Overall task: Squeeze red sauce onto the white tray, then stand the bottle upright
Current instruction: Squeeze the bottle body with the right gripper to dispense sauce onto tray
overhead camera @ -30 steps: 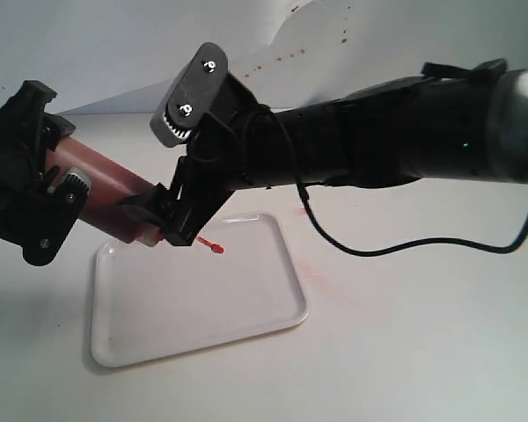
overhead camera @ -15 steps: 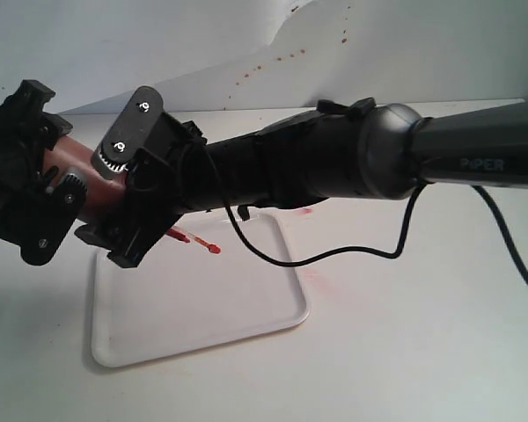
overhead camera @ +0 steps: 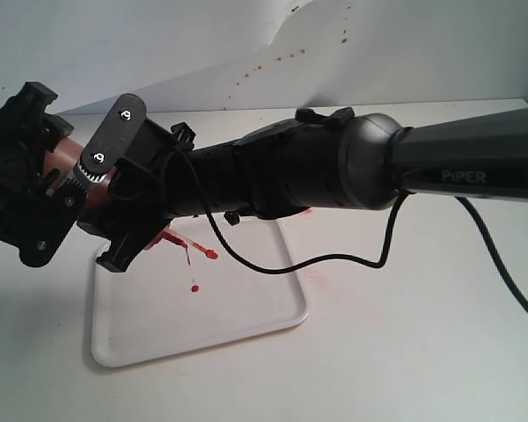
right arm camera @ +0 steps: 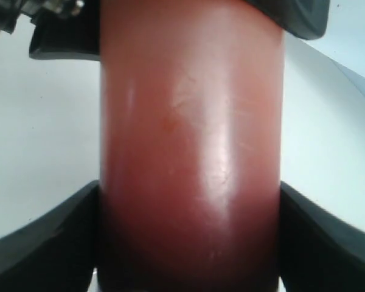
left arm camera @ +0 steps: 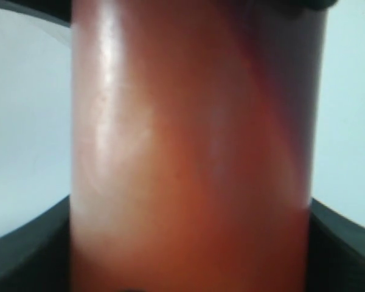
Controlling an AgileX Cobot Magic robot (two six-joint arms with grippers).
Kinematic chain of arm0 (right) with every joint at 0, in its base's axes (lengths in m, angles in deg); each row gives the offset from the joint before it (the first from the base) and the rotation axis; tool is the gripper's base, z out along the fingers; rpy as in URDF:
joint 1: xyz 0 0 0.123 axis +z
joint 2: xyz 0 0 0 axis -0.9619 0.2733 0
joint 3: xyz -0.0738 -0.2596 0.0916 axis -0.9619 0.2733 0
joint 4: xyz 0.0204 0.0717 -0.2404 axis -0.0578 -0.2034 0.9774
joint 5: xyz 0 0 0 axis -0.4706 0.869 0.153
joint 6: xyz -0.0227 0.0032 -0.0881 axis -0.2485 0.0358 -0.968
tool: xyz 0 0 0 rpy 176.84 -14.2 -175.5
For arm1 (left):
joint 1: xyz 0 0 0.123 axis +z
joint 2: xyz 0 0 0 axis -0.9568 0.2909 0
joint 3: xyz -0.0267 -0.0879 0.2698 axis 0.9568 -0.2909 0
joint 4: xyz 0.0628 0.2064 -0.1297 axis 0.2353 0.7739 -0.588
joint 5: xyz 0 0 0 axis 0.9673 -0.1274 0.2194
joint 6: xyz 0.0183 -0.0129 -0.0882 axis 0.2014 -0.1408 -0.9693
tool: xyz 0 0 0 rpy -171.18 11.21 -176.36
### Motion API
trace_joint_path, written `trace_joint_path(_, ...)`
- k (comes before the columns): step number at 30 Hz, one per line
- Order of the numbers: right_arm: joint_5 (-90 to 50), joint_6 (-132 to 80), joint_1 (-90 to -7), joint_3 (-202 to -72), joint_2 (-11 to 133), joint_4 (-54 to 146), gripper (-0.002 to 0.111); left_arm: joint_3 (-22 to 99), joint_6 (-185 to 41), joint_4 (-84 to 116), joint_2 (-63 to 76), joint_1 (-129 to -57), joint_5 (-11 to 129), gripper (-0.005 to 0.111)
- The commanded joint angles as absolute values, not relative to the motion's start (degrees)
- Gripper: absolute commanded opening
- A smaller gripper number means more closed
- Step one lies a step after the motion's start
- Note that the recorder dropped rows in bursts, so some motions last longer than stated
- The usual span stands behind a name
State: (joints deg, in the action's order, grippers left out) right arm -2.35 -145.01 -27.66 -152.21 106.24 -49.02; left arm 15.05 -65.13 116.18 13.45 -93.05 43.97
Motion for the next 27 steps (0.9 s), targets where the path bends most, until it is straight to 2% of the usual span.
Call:
trace_joint_path(1, -2.75, -145.18, -27.28, -152.35, 106.53, -48.93, 0.0, 15.93, -66.47, 115.69, 12.57, -93.29, 43.09, 0.0)
trace_joint_path(12, -2.75, -145.34, -27.28, -152.35, 106.53, -48.93, 0.0, 15.93, -66.47, 115.69, 12.57, -93.29, 43.09, 0.0)
trace_joint_path(14, -2.75, -145.32, -27.28, -152.35, 106.53, -48.93, 0.004, 15.93, -66.47, 115.69, 12.57, -93.29, 43.09, 0.0)
trace_joint_path(16, -2.75, -145.87, -27.28, -152.35, 106.53, -48.93, 0.015, 15.93, -66.47, 115.69, 12.57, -93.29, 43.09, 0.0)
trace_joint_path(18, -2.75, -147.71, -27.28, -152.35, 106.53, -48.93, 0.035, 15.93, -66.47, 115.69, 12.57, -93.29, 43.09, 0.0)
trace_joint_path(19, -2.95, -148.02, -27.28, -152.35, 106.53, -48.93, 0.053, 15.93, -66.47, 115.69, 12.57, -93.29, 43.09, 0.0)
trace_joint_path(22, -4.17, -148.02, -27.28, -152.6, 106.53, -48.93, 0.1, 15.93, -66.47, 115.69, 12.57, -93.29, 43.09, 0.0)
trace_joint_path(23, -5.26, -148.02, -27.28, -152.6, 106.53, -49.07, 0.105, 15.93, -66.47, 115.69, 12.57, -93.29, 43.09, 0.0)
trace_joint_path(27, -7.56, -147.91, -27.28, -152.6, 106.53, -49.16, 0.105, 15.93, -66.47, 115.69, 12.57, -93.29, 43.09, 0.0)
